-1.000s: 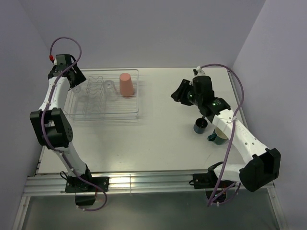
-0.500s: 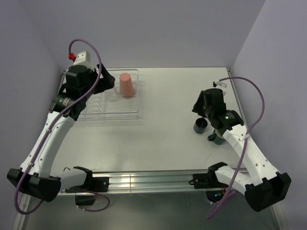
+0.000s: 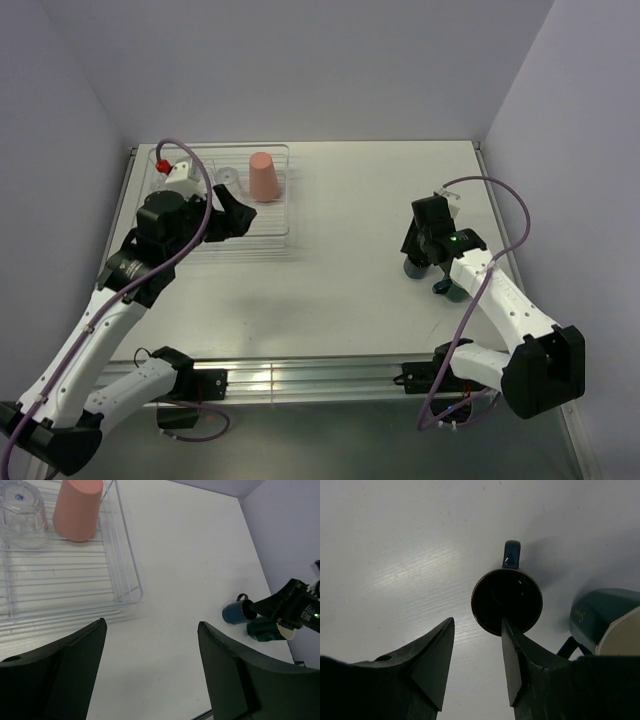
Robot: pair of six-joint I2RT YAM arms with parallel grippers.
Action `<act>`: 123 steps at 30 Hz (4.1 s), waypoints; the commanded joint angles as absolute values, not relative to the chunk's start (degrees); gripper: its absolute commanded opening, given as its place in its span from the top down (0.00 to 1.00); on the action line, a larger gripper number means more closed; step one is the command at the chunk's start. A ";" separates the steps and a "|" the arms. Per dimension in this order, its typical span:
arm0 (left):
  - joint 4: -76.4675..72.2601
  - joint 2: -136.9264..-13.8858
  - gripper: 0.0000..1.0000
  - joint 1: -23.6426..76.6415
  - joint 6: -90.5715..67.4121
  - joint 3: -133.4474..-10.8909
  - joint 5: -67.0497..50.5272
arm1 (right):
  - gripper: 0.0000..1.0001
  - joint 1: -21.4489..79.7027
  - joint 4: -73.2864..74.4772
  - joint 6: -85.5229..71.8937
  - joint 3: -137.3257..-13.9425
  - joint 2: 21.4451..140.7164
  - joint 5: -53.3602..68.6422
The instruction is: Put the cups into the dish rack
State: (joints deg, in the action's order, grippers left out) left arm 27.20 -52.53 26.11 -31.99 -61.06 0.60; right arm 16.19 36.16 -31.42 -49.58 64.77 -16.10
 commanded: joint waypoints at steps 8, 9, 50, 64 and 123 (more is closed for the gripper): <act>24.43 -46.76 0.20 26.54 -30.85 -55.38 -1.58 | 0.52 15.38 29.97 -31.46 -46.93 71.53 -15.91; 24.17 -46.24 0.20 26.54 -30.68 -54.94 -1.32 | 0.52 15.29 29.36 -31.46 -46.93 72.06 -16.00; -30.45 -67.93 0.01 20.57 -53.78 -48.61 -43.68 | 1.00 26.54 -5.78 -59.91 -72.16 76.11 44.38; -39.64 -70.40 0.08 21.27 -60.21 -47.11 -46.06 | 1.00 26.54 -30.84 -75.40 -65.83 80.24 49.04; 37.79 -82.78 1.00 -9.23 -27.25 -78.74 8.52 | 0.55 21.36 5.98 -38.32 -62.49 74.97 18.28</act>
State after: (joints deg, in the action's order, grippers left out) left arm 40.71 -81.73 -8.60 -28.91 -73.10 7.44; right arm 21.69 7.14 -40.32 -62.54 74.96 18.06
